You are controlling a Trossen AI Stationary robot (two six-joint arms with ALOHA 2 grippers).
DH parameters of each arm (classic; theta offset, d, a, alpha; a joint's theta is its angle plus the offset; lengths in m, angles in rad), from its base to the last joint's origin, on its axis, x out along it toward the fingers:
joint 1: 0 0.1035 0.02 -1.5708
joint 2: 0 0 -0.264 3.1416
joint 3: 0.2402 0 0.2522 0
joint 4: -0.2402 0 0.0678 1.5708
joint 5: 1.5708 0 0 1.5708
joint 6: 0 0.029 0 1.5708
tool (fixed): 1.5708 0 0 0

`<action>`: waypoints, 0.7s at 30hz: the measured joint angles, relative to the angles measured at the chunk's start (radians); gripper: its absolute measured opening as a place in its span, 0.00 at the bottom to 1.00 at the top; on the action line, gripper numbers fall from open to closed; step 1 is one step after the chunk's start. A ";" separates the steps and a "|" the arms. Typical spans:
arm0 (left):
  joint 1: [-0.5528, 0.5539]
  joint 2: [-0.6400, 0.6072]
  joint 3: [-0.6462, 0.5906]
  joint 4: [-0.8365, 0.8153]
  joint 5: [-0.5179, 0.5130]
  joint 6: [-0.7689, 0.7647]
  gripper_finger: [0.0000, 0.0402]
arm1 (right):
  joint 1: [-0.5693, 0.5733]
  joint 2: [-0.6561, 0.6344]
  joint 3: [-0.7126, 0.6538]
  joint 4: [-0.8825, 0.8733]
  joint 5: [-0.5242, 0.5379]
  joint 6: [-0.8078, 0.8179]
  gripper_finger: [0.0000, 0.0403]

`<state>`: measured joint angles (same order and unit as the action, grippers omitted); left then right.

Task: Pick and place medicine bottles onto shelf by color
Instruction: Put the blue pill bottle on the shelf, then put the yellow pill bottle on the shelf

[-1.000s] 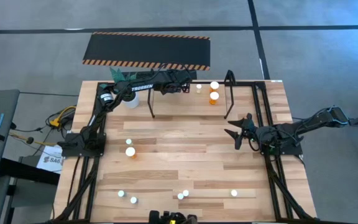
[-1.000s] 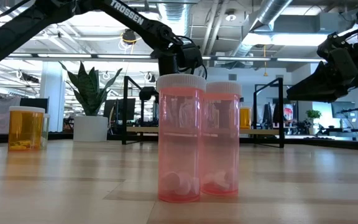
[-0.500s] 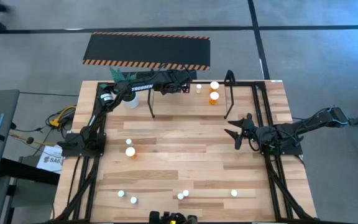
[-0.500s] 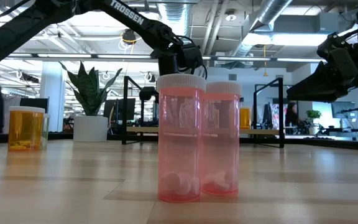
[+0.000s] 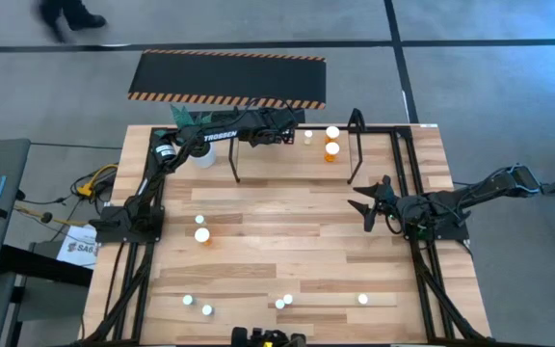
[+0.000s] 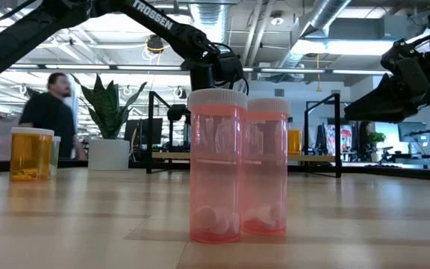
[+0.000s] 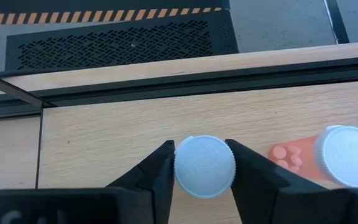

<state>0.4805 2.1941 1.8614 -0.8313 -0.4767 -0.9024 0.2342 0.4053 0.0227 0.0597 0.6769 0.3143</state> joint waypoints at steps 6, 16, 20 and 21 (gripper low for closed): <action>0.000 0.000 0.000 0.000 0.000 0.000 0.39 | 0.000 0.000 0.000 0.000 0.000 0.000 0.61; -0.005 0.000 0.004 -0.023 0.001 0.000 0.56 | 0.000 0.000 0.000 0.000 0.000 0.000 0.61; -0.020 0.000 0.044 -0.064 -0.015 0.001 0.59 | 0.000 0.000 0.000 0.000 0.000 0.000 0.61; -0.024 0.000 0.056 -0.076 -0.023 0.003 0.60 | 0.000 0.000 0.000 0.000 0.000 0.000 0.61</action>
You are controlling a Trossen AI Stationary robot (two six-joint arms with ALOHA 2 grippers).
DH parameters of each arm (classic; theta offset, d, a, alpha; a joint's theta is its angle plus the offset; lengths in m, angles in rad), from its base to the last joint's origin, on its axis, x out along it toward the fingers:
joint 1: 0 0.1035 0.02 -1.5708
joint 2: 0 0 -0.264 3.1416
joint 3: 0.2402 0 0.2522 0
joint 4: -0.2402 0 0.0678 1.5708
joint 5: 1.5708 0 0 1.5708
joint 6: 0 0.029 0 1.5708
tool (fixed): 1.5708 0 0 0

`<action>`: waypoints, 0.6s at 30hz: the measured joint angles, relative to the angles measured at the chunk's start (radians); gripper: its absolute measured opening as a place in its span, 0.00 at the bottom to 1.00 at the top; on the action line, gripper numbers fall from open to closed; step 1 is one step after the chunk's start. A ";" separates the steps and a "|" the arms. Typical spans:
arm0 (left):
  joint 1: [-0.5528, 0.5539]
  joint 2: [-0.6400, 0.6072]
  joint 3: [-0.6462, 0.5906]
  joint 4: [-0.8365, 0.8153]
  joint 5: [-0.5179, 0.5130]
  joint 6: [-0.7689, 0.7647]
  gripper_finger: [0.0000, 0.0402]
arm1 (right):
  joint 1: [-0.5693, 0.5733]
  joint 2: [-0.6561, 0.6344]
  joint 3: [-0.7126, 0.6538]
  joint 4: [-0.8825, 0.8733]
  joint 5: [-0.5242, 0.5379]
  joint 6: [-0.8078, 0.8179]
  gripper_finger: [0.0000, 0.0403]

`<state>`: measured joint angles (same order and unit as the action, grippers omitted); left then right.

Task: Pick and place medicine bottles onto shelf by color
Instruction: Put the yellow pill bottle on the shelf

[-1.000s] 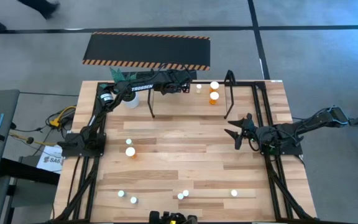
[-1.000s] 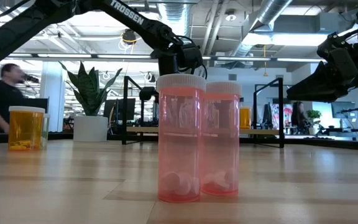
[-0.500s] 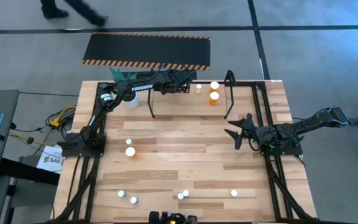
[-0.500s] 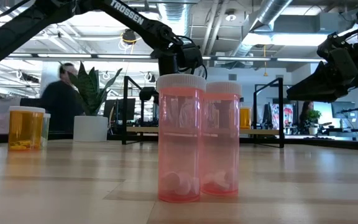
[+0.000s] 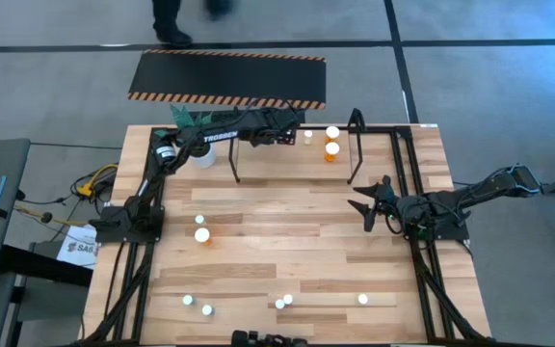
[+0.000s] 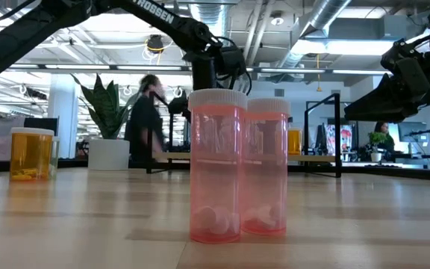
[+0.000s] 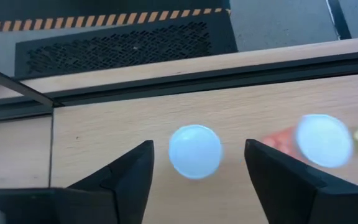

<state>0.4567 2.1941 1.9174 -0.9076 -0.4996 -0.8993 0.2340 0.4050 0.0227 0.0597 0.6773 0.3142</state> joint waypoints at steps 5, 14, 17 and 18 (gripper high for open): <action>-0.022 0.000 0.068 -0.052 -0.035 0.001 0.60 | 0.000 0.000 0.000 0.000 0.000 0.000 0.61; -0.093 0.000 0.197 -0.197 -0.004 0.013 0.60 | 0.000 0.000 0.000 0.000 0.000 0.000 0.61; -0.136 0.000 0.244 -0.272 0.047 -0.020 0.60 | 0.000 0.000 0.000 0.000 0.000 0.000 0.61; -0.154 0.000 0.258 -0.304 0.067 -0.039 0.60 | 0.000 0.000 0.000 0.000 0.000 0.000 0.61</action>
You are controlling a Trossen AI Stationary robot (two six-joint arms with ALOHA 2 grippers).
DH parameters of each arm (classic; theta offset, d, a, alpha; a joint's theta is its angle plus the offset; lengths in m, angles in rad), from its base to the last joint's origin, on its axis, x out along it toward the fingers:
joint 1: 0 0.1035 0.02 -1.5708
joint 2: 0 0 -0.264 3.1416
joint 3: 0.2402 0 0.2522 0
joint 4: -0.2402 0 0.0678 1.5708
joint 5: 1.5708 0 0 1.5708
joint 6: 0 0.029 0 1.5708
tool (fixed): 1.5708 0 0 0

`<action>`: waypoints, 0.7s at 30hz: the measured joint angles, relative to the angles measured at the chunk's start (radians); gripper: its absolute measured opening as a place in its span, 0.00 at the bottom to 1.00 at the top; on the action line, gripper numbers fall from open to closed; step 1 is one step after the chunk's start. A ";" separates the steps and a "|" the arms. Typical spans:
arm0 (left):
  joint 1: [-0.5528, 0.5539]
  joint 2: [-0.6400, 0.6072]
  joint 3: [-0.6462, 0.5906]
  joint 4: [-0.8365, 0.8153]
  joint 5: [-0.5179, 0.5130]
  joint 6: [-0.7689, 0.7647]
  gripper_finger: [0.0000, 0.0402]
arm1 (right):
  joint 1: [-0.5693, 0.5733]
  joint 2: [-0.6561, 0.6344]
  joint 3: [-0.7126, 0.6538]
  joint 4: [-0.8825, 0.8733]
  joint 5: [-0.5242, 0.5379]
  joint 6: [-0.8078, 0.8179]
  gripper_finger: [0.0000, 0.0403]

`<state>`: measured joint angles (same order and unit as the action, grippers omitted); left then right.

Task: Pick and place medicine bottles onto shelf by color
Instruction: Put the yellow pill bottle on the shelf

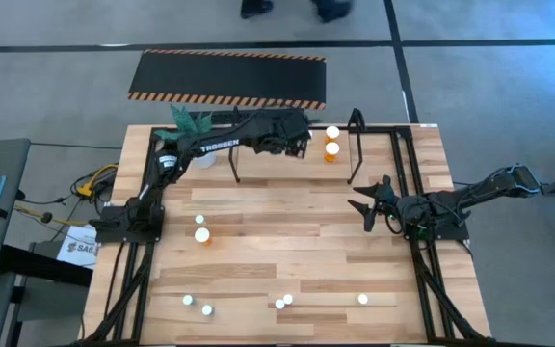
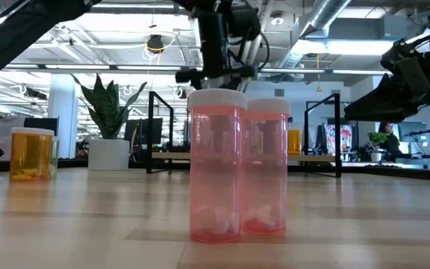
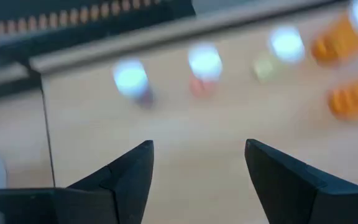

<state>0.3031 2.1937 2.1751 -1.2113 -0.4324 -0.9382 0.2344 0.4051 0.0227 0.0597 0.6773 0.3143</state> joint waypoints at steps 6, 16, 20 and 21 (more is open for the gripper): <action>-0.128 0.000 0.017 -0.143 0.028 -0.139 0.60 | 0.000 0.000 0.000 0.000 0.000 0.000 0.61; -0.359 0.000 0.006 -0.362 0.029 -0.527 0.60 | 0.000 0.000 0.000 0.000 0.000 0.000 0.61; -0.457 -0.004 -0.063 -0.357 0.015 -0.686 0.59 | 0.000 0.000 0.000 0.000 0.000 0.000 0.61; -0.477 -0.009 -0.083 -0.356 0.007 -0.728 0.58 | 0.000 0.000 0.000 0.000 0.000 0.000 0.61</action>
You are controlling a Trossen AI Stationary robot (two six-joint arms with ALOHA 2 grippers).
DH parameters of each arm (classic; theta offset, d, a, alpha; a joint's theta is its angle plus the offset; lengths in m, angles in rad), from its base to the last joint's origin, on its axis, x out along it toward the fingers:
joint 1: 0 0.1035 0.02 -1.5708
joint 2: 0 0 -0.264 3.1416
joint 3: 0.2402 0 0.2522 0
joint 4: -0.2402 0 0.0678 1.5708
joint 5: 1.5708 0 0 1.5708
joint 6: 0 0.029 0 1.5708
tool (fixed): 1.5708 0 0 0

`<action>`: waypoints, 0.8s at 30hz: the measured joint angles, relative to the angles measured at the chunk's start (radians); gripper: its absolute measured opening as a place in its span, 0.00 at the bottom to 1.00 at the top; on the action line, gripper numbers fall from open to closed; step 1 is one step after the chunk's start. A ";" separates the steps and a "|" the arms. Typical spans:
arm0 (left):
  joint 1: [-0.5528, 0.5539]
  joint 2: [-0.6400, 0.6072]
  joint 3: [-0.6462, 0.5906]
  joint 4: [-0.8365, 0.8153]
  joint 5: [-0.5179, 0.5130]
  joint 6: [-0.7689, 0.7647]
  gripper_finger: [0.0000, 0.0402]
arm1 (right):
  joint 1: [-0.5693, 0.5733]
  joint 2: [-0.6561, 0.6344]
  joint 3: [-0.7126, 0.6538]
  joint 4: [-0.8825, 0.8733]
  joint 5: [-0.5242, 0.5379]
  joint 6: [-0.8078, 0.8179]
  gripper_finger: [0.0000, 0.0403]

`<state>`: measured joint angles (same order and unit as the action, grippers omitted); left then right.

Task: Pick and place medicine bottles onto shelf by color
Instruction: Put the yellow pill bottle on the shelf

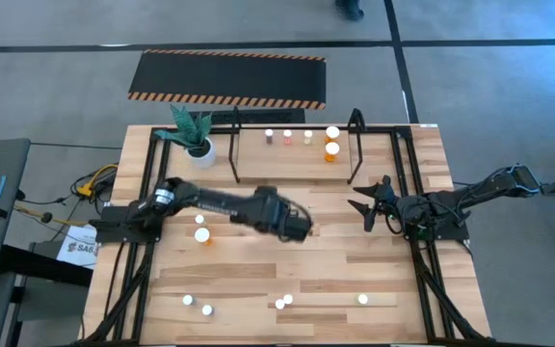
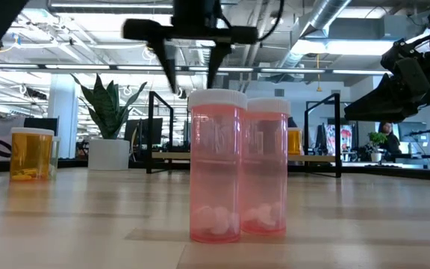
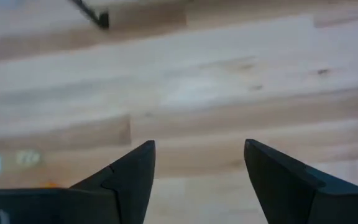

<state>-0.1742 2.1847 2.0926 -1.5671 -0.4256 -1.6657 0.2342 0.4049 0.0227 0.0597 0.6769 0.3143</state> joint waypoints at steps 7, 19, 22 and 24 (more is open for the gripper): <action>-0.076 -0.121 -0.222 0.001 0.071 -0.215 0.48 | 0.000 0.000 0.000 0.000 0.000 0.000 0.61; -0.188 -0.586 -0.781 0.120 0.270 -0.685 0.39 | 0.000 0.000 0.000 0.000 0.000 0.000 0.61; -0.208 -0.631 -0.821 0.159 0.340 -0.733 0.40 | 0.000 0.000 0.000 0.000 0.000 0.000 0.61; -0.216 -0.636 -0.824 0.180 0.405 -0.788 0.40 | 0.000 0.000 0.000 0.000 0.000 0.000 0.61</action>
<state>-0.3898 1.5482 1.2682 -1.3871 -0.0202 -2.4536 0.2344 0.4050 0.0227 0.0597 0.6769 0.3141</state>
